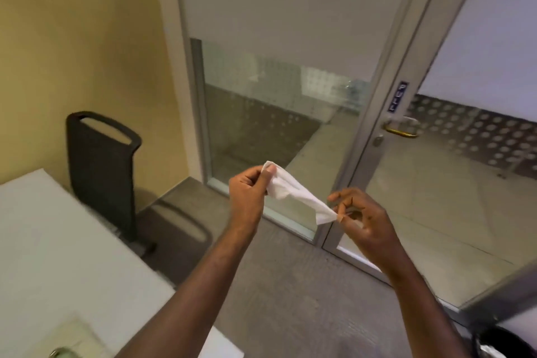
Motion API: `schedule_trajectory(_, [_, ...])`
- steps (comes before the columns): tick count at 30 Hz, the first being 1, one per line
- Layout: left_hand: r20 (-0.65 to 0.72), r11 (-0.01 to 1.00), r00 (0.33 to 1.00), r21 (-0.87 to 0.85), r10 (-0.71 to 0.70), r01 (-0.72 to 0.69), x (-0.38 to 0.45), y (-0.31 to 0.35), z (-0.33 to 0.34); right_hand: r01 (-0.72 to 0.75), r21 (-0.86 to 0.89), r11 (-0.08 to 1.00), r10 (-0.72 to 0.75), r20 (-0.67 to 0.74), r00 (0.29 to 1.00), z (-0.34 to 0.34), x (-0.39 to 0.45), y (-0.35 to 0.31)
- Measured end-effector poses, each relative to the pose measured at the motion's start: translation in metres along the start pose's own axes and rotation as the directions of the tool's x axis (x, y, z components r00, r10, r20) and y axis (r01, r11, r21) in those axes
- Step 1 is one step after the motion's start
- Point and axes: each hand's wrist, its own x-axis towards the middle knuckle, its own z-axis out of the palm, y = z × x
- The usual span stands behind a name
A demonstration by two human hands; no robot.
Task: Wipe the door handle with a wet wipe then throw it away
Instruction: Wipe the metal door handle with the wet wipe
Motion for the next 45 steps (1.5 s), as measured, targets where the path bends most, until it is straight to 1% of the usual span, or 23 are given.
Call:
schedule_trajectory(1, [0.018, 0.998, 0.998, 0.032, 0.057, -0.057, 0.003, -0.003, 0.029, -0.038, 0.004, 0.999, 0.038, 0.015, 0.999, -0.023, -0.001, 0.012])
schedule_trajectory(3, [0.069, 0.988, 0.989, 0.074, 0.134, -0.139, 0.008, -0.01, 0.079, -0.168, 0.041, 0.985, 0.166, 0.053, 0.985, -0.064, -0.001, 0.032])
schedule_trajectory(5, [0.137, 0.979, 0.977, 0.102, 0.161, -0.176, 0.012, -0.019, 0.124, -0.262, 0.104, 0.96, 0.263, 0.004, 0.965, -0.1, 0.0, 0.045])
schedule_trajectory(7, [0.243, 0.975, 0.957, 0.119, 0.157, -0.19, 0.014, -0.025, 0.163, -0.256, 0.221, 0.941, 0.286, -0.116, 0.951, -0.131, 0.011, 0.05])
schedule_trajectory(8, [0.309, 0.975, 0.94, 0.116, 0.146, -0.19, 0.014, -0.028, 0.182, -0.236, 0.265, 0.935, 0.283, -0.154, 0.947, -0.145, 0.02, 0.051])
schedule_trajectory(9, [0.372, 0.974, 0.917, 0.113, 0.142, -0.197, 0.015, -0.03, 0.199, -0.221, 0.296, 0.929, 0.277, -0.161, 0.947, -0.156, 0.029, 0.05])
schedule_trajectory(11, [0.46, 0.967, 0.874, 0.108, 0.158, -0.232, 0.018, -0.037, 0.23, -0.225, 0.319, 0.921, 0.271, -0.109, 0.956, -0.174, 0.046, 0.051])
schedule_trajectory(13, [0.497, 0.96, 0.849, 0.1, 0.178, -0.26, 0.026, -0.048, 0.257, -0.277, 0.31, 0.909, 0.304, -0.041, 0.952, -0.189, 0.06, 0.06])
schedule_trajectory(15, [0.47, 0.962, 0.866, 0.109, 0.173, -0.251, 0.036, -0.062, 0.279, -0.336, 0.266, 0.904, 0.354, -0.02, 0.935, -0.201, 0.068, 0.074])
schedule_trajectory(17, [0.42, 0.969, 0.894, 0.114, 0.155, -0.221, 0.053, -0.08, 0.298, -0.401, 0.254, 0.88, 0.429, -0.066, 0.901, -0.213, 0.074, 0.095])
schedule_trajectory(20, [0.389, 0.973, 0.912, 0.123, 0.133, -0.194, 0.086, -0.114, 0.323, -0.502, 0.314, 0.806, 0.567, -0.16, 0.808, -0.231, 0.089, 0.133])
schedule_trajectory(22, [0.376, 0.973, 0.919, 0.142, 0.116, -0.181, 0.113, -0.139, 0.34, -0.537, 0.344, 0.77, 0.623, -0.226, 0.749, -0.244, 0.106, 0.161])
schedule_trajectory(26, [0.395, 0.987, 0.918, 0.136, 0.027, -0.087, 0.171, -0.186, 0.372, -0.552, 0.358, 0.753, 0.657, -0.375, 0.654, -0.258, 0.145, 0.215])
schedule_trajectory(29, [0.444, 0.986, 0.893, 0.165, -0.074, 0.0, 0.21, -0.213, 0.399, -0.563, 0.382, 0.733, 0.676, -0.499, 0.542, -0.264, 0.175, 0.255])
schedule_trajectory(31, [0.455, 0.976, 0.887, 0.215, -0.079, -0.024, 0.232, -0.232, 0.418, -0.56, 0.381, 0.736, 0.661, -0.583, 0.472, -0.273, 0.194, 0.28])
schedule_trajectory(33, [0.46, 0.96, 0.884, 0.275, -0.081, -0.055, 0.252, -0.245, 0.437, -0.555, 0.359, 0.75, 0.629, -0.645, 0.433, -0.284, 0.212, 0.304])
schedule_trajectory(36, [0.441, 0.938, 0.893, 0.338, -0.089, -0.074, 0.275, -0.27, 0.466, -0.608, 0.262, 0.75, 0.581, -0.7, 0.415, -0.3, 0.233, 0.34])
schedule_trajectory(39, [0.441, 0.905, 0.897, 0.398, -0.044, -0.151, 0.289, -0.289, 0.489, -0.692, 0.136, 0.709, 0.534, -0.745, 0.401, -0.314, 0.249, 0.375])
schedule_trajectory(40, [0.432, 0.889, 0.901, 0.426, -0.036, -0.168, 0.292, -0.295, 0.495, -0.706, 0.107, 0.7, 0.524, -0.748, 0.407, -0.318, 0.254, 0.385])
schedule_trajectory(43, [0.381, 0.85, 0.924, 0.494, -0.021, -0.184, 0.298, -0.308, 0.508, -0.713, 0.044, 0.699, 0.512, -0.728, 0.457, -0.328, 0.265, 0.412])
schedule_trajectory(45, [0.377, 0.807, 0.926, 0.546, 0.005, -0.227, 0.301, -0.315, 0.515, -0.714, 0.011, 0.7, 0.502, -0.719, 0.481, -0.331, 0.27, 0.425])
